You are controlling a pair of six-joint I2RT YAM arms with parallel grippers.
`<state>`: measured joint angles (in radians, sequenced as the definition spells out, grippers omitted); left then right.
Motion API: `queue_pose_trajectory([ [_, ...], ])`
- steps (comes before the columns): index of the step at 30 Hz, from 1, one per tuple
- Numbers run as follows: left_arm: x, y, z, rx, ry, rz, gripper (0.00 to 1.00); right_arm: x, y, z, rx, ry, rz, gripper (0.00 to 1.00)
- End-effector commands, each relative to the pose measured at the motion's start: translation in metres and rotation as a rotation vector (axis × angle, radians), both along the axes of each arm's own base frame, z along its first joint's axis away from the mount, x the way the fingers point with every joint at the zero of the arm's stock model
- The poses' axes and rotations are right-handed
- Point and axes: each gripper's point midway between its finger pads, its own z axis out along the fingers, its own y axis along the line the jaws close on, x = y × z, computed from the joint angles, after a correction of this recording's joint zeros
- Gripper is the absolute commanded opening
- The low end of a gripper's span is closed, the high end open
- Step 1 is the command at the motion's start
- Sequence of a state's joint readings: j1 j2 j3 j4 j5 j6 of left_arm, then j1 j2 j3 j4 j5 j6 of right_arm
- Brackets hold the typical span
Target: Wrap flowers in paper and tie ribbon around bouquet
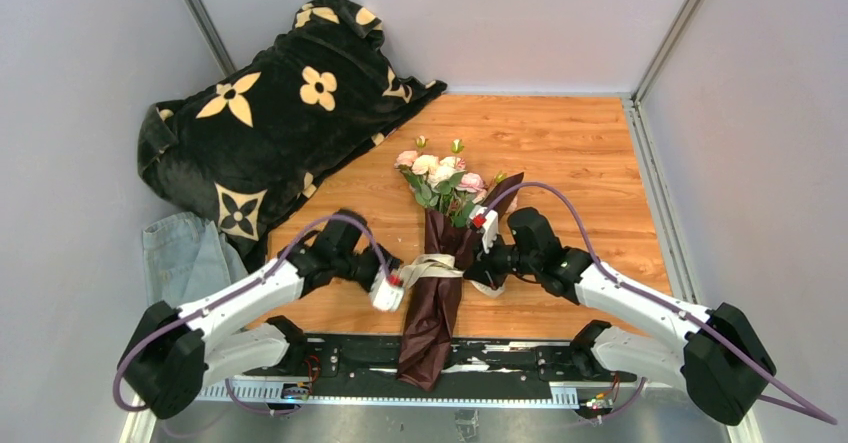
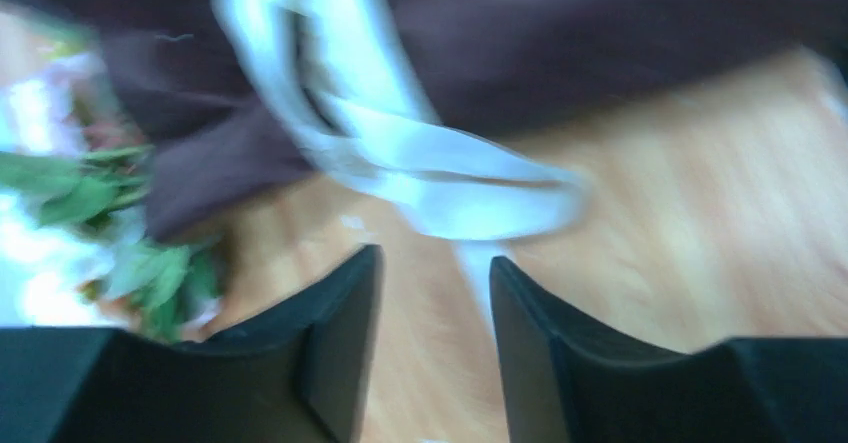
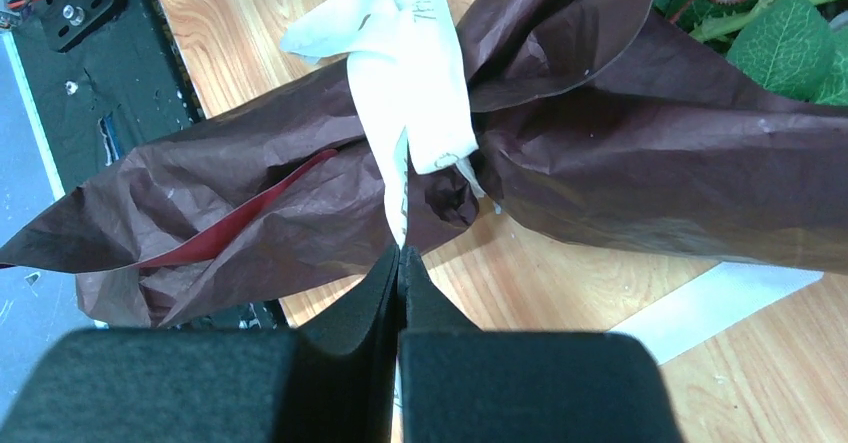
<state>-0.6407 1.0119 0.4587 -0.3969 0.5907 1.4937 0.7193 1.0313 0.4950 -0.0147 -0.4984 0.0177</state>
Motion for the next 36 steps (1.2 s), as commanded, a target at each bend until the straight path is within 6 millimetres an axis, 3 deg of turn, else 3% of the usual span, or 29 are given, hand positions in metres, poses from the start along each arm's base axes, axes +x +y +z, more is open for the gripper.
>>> queue_pose_trajectory([
  [1,0.055,-0.065,0.093,-0.458,0.374,0.447,0.43,-0.001,0.010,0.009,0.048,-0.036,0.029,0.00],
  [2,0.052,-0.074,0.099,-0.507,0.441,0.447,0.41,0.000,0.011,0.010,0.055,-0.038,0.026,0.00],
  [5,0.040,-0.090,0.078,-0.468,0.508,0.472,0.41,0.001,0.013,0.011,0.079,-0.051,0.022,0.00],
  [9,0.056,-0.096,0.062,-0.465,0.471,0.542,0.43,0.003,0.016,0.014,0.096,-0.068,0.025,0.00],
  [13,0.062,-0.097,0.055,-0.445,0.438,0.539,0.44,0.003,0.017,0.012,0.096,-0.065,0.027,0.00],
  [24,0.032,-0.095,0.030,-0.327,0.480,0.390,0.52,-0.004,0.013,0.005,0.093,-0.040,0.027,0.00],
  [36,0.050,-0.090,0.015,-0.278,0.404,0.474,0.43,-0.008,0.011,-0.002,0.083,-0.023,0.030,0.00],
])
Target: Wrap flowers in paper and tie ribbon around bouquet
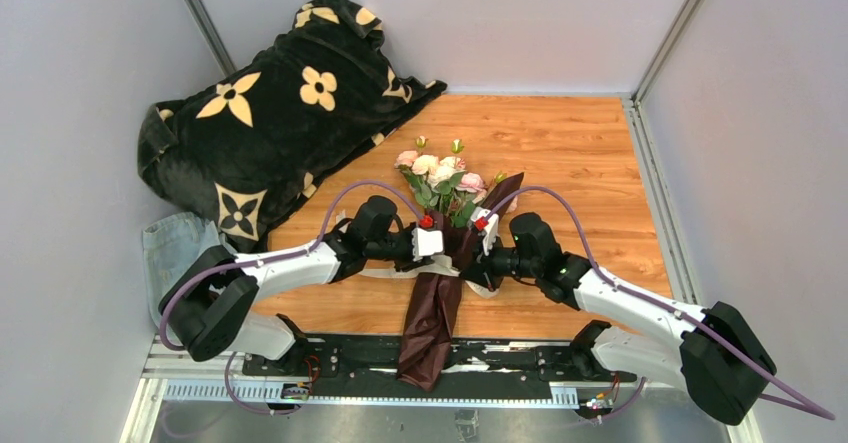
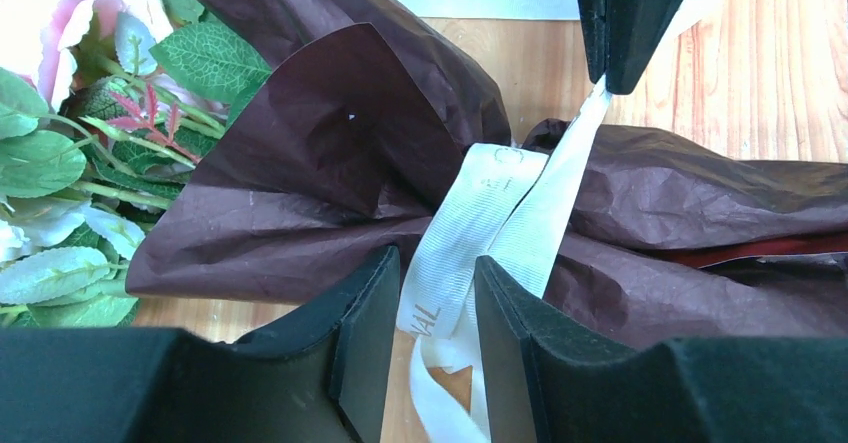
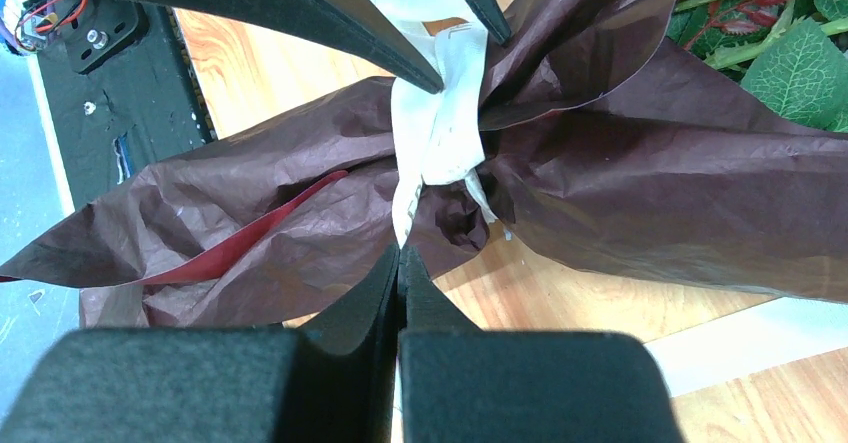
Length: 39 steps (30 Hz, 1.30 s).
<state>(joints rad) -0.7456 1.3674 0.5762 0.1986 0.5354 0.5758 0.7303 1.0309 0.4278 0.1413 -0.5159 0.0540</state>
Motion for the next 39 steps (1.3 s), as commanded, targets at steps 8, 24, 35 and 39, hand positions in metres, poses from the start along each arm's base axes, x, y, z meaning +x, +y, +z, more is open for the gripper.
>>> queue_pose_trajectory([
  [8,-0.002,-0.011,0.016,-0.035,-0.001,-0.017,0.13,-0.010,0.000,-0.003,0.005,0.015,0.026,0.00],
  [24,-0.013,-0.020,0.042,-0.155,0.194,0.080,0.00,0.009,0.031,0.003,0.068,-0.082,-0.134,0.00],
  [35,-0.015,-0.019,0.045,-0.181,0.230,0.108,0.00,0.052,0.038,0.007,0.079,-0.146,-0.279,0.00],
  [39,-0.019,-0.017,0.041,-0.173,0.234,0.092,0.00,0.064,0.031,0.016,0.132,-0.147,-0.327,0.00],
])
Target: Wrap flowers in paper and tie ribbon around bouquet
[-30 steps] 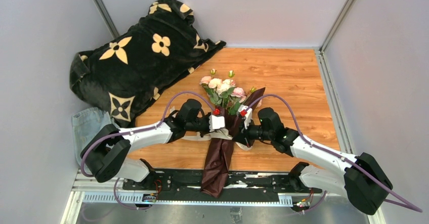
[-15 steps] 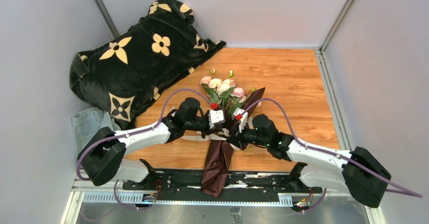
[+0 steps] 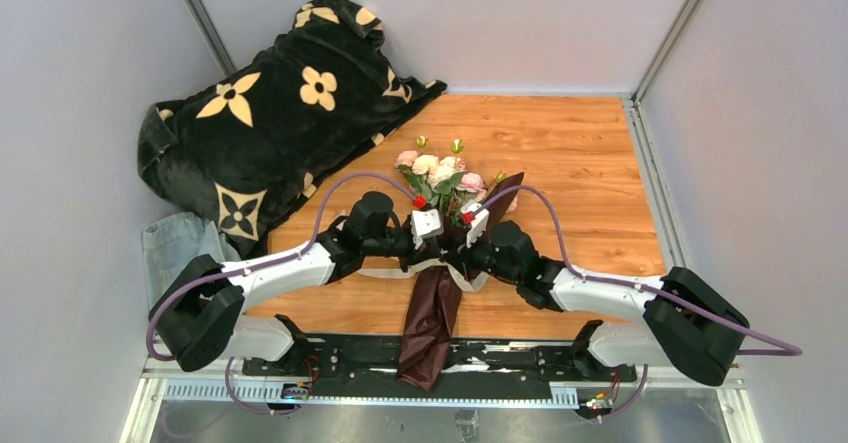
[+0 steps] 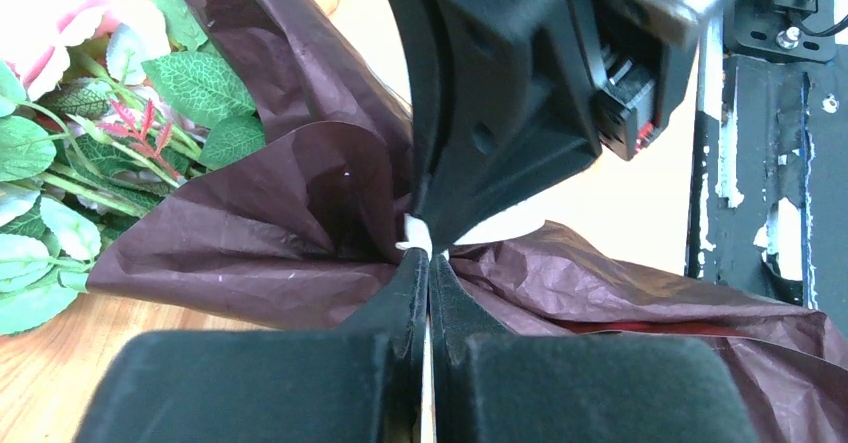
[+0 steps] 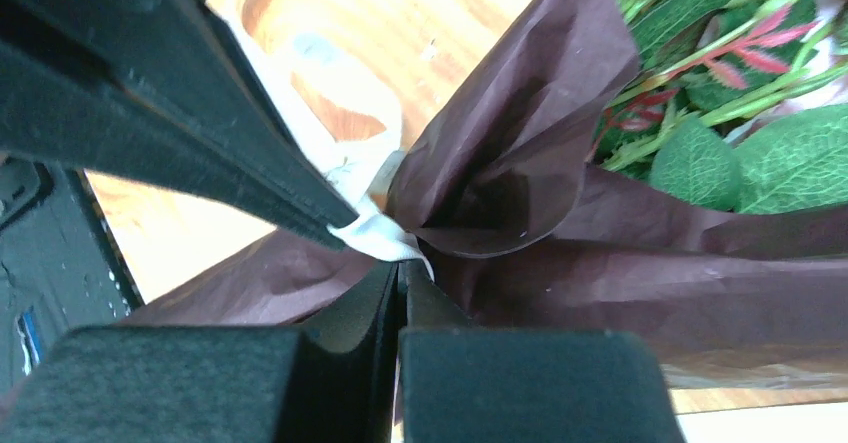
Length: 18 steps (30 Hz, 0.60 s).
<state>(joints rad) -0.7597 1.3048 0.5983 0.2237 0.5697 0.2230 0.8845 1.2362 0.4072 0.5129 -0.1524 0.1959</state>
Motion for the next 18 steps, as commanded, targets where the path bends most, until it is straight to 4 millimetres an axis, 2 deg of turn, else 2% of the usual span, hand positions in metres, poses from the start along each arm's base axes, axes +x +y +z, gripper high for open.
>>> queue_pose_trajectory([
  [1,-0.004,-0.002,0.005,-0.022,-0.013,-0.020,0.00,0.026,-0.004,0.026,0.110,-0.052,-0.092,0.00],
  [7,0.004,0.005,-0.015,0.038,-0.026,0.026,0.00,0.027,0.000,0.019,0.117,-0.012,-0.078,0.00],
  [10,-0.002,0.003,-0.018,0.037,-0.044,-0.022,0.03,0.023,0.003,0.012,0.103,0.021,-0.058,0.00],
  [12,-0.004,0.003,-0.027,0.066,-0.065,-0.036,0.07,0.019,0.003,0.007,0.087,0.045,-0.038,0.00],
  [15,0.008,0.011,-0.041,0.131,-0.088,0.042,0.06,0.013,-0.002,0.004,0.038,0.065,-0.024,0.12],
  [18,0.006,0.014,-0.046,0.147,-0.124,0.010,0.06,0.009,-0.015,0.007,0.004,0.073,-0.033,0.25],
])
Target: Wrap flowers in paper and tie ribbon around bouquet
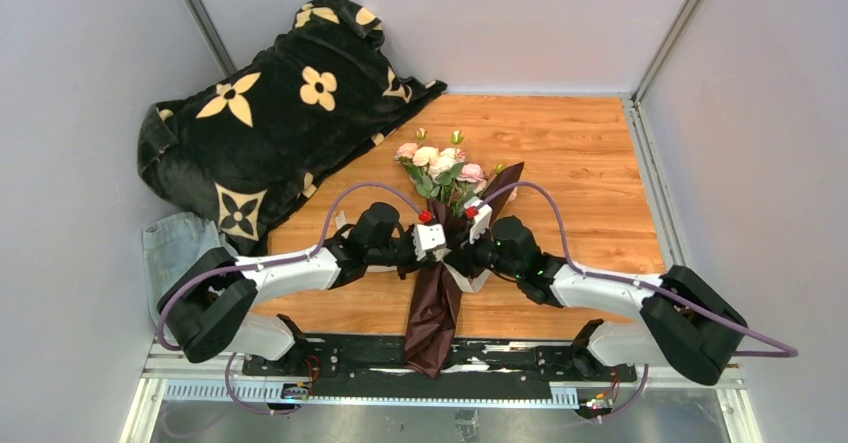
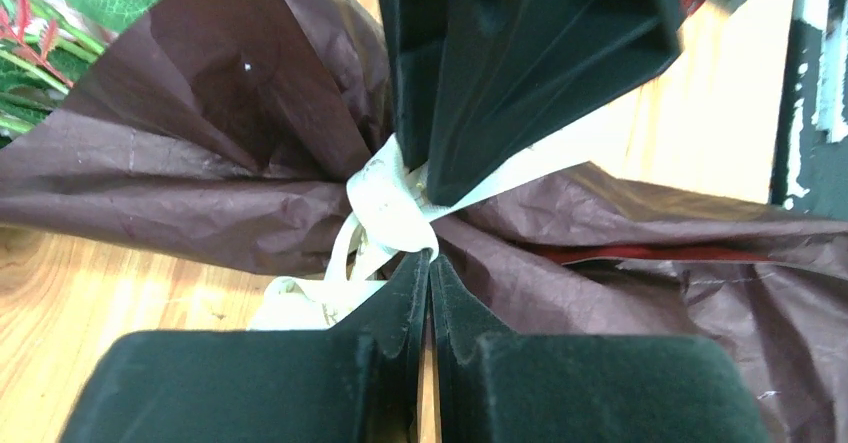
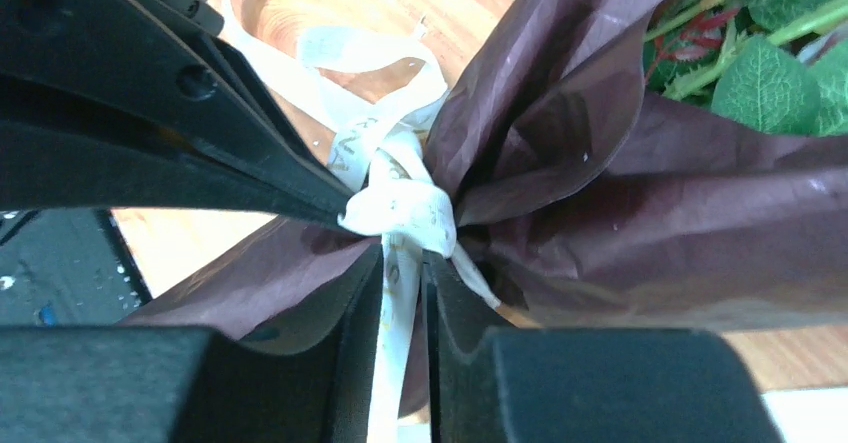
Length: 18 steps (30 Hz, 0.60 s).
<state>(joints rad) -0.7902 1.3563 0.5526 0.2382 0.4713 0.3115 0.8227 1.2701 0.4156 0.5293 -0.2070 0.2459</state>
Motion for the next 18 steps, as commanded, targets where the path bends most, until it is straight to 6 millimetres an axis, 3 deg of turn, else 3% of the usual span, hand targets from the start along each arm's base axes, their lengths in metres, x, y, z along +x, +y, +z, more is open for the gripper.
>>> queue_pose_trajectory([
  [1,0.001,0.003,-0.008,0.032,-0.075,-0.039,0.06,-0.004,-0.015,0.013,-0.029,0.013,0.003,0.28],
  [7,-0.011,0.000,-0.011,0.036,-0.154,-0.156,0.09,-0.024,-0.030,0.035,-0.092,0.053,0.118,0.31],
  [12,-0.020,-0.003,-0.011,0.035,-0.207,-0.238,0.14,-0.003,-0.008,0.067,-0.022,0.041,0.157,0.28],
  [16,-0.020,-0.004,-0.009,0.042,-0.242,-0.248,0.14,0.006,0.006,0.042,-0.098,0.236,0.194,0.12],
  [18,-0.018,-0.002,-0.011,0.049,-0.247,-0.239,0.15,0.006,0.012,0.034,-0.104,0.289,0.211,0.10],
])
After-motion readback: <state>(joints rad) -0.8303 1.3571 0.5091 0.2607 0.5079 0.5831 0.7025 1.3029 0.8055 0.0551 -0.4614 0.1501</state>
